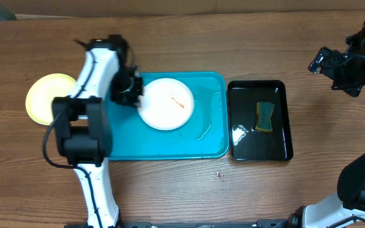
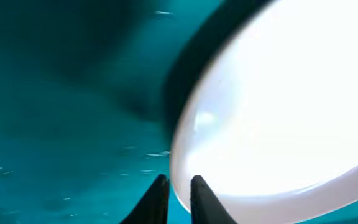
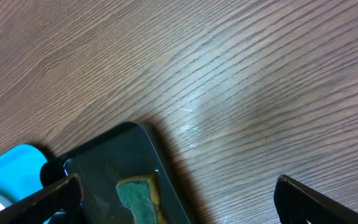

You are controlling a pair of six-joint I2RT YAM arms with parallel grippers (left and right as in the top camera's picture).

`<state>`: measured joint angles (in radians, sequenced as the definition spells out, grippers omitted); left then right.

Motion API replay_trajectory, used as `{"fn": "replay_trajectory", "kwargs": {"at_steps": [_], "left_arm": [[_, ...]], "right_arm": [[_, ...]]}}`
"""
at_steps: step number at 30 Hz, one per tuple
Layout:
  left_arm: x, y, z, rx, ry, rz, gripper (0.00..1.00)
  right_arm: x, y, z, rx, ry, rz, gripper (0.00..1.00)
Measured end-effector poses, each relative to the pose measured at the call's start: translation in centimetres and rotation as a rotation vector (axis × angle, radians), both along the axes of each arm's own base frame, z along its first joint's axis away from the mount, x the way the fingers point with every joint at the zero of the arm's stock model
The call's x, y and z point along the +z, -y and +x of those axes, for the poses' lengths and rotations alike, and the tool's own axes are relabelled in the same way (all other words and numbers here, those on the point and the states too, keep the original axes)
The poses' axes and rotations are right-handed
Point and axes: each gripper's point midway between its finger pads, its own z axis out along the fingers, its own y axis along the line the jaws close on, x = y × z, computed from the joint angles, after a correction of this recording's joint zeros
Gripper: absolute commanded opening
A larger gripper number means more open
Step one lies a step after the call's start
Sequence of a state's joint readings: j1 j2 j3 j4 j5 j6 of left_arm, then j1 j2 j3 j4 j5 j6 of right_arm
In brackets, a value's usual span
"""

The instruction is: Clean dirty plates on tray and stack at the side

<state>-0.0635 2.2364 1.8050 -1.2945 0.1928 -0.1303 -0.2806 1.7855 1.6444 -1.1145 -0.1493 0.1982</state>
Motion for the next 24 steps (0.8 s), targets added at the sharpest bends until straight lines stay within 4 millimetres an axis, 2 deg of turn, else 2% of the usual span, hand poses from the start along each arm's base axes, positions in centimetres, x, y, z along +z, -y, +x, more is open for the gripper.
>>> {"fn": "replay_trajectory", "kwargs": {"at_steps": [1,2,6,11,19,24], "left_arm": [[0.0,0.9,-0.2,-0.025,0.000,0.003,0.27],[0.0,1.5,-0.3,-0.042,0.000,0.006,0.38],[0.0,2.7,-0.7,-0.077,-0.007,0.019,0.47],[0.0,2.5,-1.1,-0.073,-0.022,0.036,0.49],[0.0,1.4,-1.8,-0.053,-0.056,0.106,0.51],[0.0,0.8,-1.7,-0.029,-0.054,0.142,0.50]], "right_arm": [[0.0,0.0,0.0,-0.001,0.000,0.000,1.00],[0.0,0.0,0.0,0.000,0.000,0.000,1.00],[0.0,0.0,0.0,-0.001,-0.001,0.000,1.00],[0.0,0.0,0.1,-0.001,0.004,-0.001,1.00],[2.3,1.3,4.3,-0.001,0.198,-0.057,1.00],[3.0,1.2,5.3,0.000,0.249,-0.049,1.00]]}}
